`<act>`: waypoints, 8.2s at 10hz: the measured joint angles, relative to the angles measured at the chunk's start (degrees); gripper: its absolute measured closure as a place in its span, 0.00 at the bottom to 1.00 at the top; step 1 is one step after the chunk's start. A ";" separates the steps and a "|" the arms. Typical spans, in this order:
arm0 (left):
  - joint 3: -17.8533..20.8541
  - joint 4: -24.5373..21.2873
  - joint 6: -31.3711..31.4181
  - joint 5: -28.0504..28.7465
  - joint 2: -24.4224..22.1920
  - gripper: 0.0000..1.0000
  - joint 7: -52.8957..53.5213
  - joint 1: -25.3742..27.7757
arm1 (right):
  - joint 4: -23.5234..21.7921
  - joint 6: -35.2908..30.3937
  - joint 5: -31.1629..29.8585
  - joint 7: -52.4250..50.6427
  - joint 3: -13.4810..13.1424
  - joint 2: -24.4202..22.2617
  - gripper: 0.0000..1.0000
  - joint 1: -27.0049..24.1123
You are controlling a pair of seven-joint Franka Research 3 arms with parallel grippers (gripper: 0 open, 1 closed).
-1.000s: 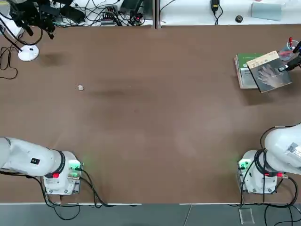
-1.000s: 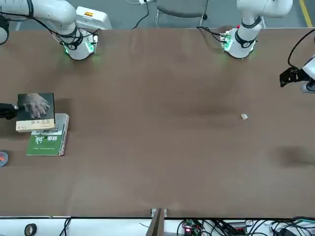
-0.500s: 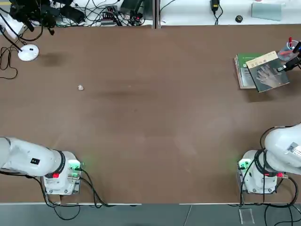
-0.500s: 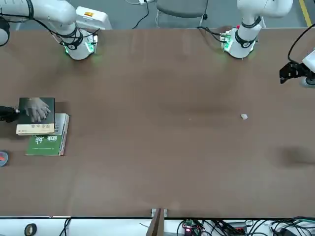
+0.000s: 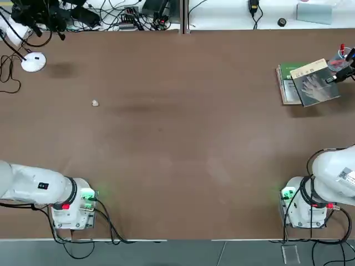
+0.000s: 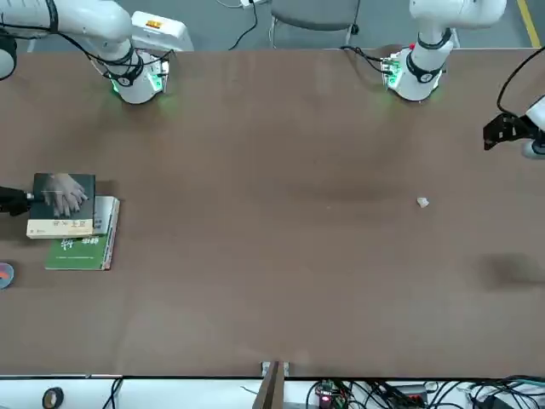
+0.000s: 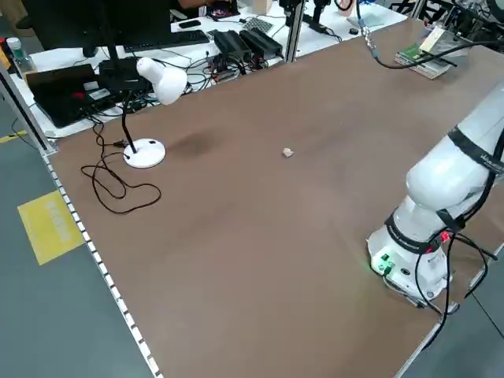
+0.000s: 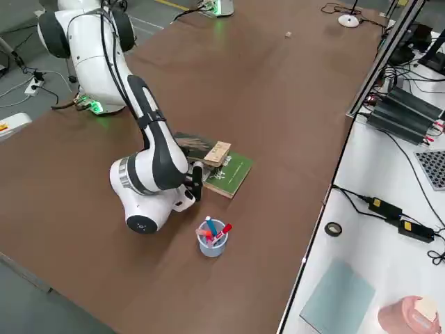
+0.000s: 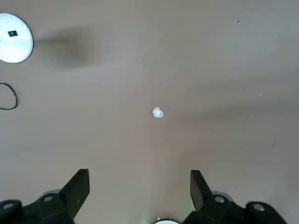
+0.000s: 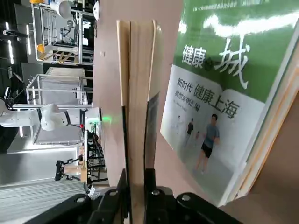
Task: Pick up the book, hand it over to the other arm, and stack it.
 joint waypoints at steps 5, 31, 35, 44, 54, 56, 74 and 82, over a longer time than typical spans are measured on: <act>-6.93 0.44 1.24 -0.07 1.25 0.04 0.00 6.15 | 0.00 3.34 1.46 0.28 0.05 0.16 0.84 0.03; -8.65 0.49 1.25 -0.75 1.29 0.04 0.48 7.41 | -4.08 13.95 8.09 0.85 0.39 2.04 0.85 2.43; -8.68 0.49 1.25 -0.75 1.29 0.04 0.49 7.41 | -4.08 14.27 8.07 0.92 0.37 2.04 0.78 2.43; -8.68 0.54 1.25 -0.75 1.29 0.04 0.51 7.41 | -3.75 14.79 7.74 1.63 -1.66 2.00 0.07 2.36; -8.67 2.83 1.31 -0.75 1.29 0.00 0.52 7.47 | 0.36 11.49 3.00 12.54 -3.34 -1.93 0.00 3.90; -8.67 3.62 1.31 -0.75 1.29 0.00 0.52 7.46 | 3.40 11.26 -0.51 16.97 -3.31 -3.80 0.00 5.52; -8.33 6.76 -1.23 -0.76 1.44 0.00 0.53 7.90 | -3.38 22.60 -24.64 50.34 -8.73 -28.20 0.00 34.48; -7.93 6.81 -4.49 -1.41 -0.54 0.00 0.57 10.69 | -6.43 19.43 -35.27 68.98 -6.87 -44.20 0.00 47.97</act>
